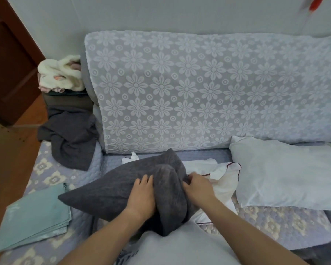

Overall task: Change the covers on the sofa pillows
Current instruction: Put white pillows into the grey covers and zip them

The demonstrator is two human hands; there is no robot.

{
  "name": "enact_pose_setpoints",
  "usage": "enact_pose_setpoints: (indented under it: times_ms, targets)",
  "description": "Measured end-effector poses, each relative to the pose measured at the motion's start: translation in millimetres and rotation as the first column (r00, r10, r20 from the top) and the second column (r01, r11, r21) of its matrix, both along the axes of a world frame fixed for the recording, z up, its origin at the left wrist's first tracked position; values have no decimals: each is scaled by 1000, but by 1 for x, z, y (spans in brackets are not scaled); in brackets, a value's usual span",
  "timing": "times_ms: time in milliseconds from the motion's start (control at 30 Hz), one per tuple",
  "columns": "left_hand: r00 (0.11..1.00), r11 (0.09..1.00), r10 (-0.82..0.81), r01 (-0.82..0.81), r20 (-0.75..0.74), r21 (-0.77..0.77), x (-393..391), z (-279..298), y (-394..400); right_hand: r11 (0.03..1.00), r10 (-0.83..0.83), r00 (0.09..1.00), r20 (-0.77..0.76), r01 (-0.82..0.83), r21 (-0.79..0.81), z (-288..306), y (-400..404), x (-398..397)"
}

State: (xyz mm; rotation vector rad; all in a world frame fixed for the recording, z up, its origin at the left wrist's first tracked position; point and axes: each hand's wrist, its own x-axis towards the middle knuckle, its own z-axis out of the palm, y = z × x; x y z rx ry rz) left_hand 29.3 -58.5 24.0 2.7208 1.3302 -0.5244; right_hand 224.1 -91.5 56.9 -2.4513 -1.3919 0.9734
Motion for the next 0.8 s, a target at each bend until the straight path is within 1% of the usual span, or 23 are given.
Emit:
enact_pose_setpoints:
  times_ms: [67, 133, 167, 200, 233, 267, 333, 433, 500, 567, 600, 633, 700, 767, 800]
  targets:
    - [1000, 999, 26, -25, 14, -20, 8, 0, -5, 999, 31, 999, 36, -30, -21, -2, -4, -10]
    - [996, 998, 54, -50, 74, -46, 8, 2, -5, 999, 29, 999, 15, -28, -46, 2, -5, -12]
    - [991, 999, 47, -45, 122, -21, 5, 4, -3, 999, -14, 998, -55, 13, -30, 5, -4, -9]
    - [986, 999, 33, -36, 163, 17, 1, 5, 0, 997, -75, 984, -159, 76, -1, 10, -4, -5]
    - [980, 997, 5, -20, 200, 71, -4, 6, 3, 989, -137, 956, -259, 147, 22, 15, -4, -1]
    - [975, 995, -10, -12, 221, 97, -7, 9, 6, 978, -177, 932, -316, 203, 49, 21, -4, 2]
    - [957, 990, -21, -21, 289, 143, -10, 14, 11, 954, -221, 923, -314, 271, 125, 28, -3, 7]
    - [935, 984, -21, -44, 355, 174, -15, 20, 15, 891, -353, 895, -273, 410, 194, 33, 2, 16]
    - [899, 974, -51, -51, 435, 220, -24, 20, 16, 846, -427, 875, -227, 475, 240, 35, 3, 28]
    - [850, 973, -23, -103, 527, 208, -39, 20, 17, 808, -473, 861, -187, 508, 297, 35, -2, 44]
    - [832, 975, 26, -143, 554, 169, -48, 19, 19, 788, -495, 852, -169, 522, 327, 36, -6, 53]
    - [829, 976, 69, -171, 555, 133, -56, 18, 23, 761, -523, 839, -152, 540, 359, 38, -11, 62]
    - [851, 974, 140, -211, 506, 86, -71, 14, 30, 705, -578, 807, -121, 569, 424, 41, -18, 81]
    - [856, 974, 166, -219, 490, 54, -81, 10, 35, 685, -595, 797, -106, 572, 452, 40, -18, 92]
    - [853, 977, 166, -209, 495, 34, -81, 13, 37, 685, -590, 798, -123, 576, 447, 37, -15, 94]
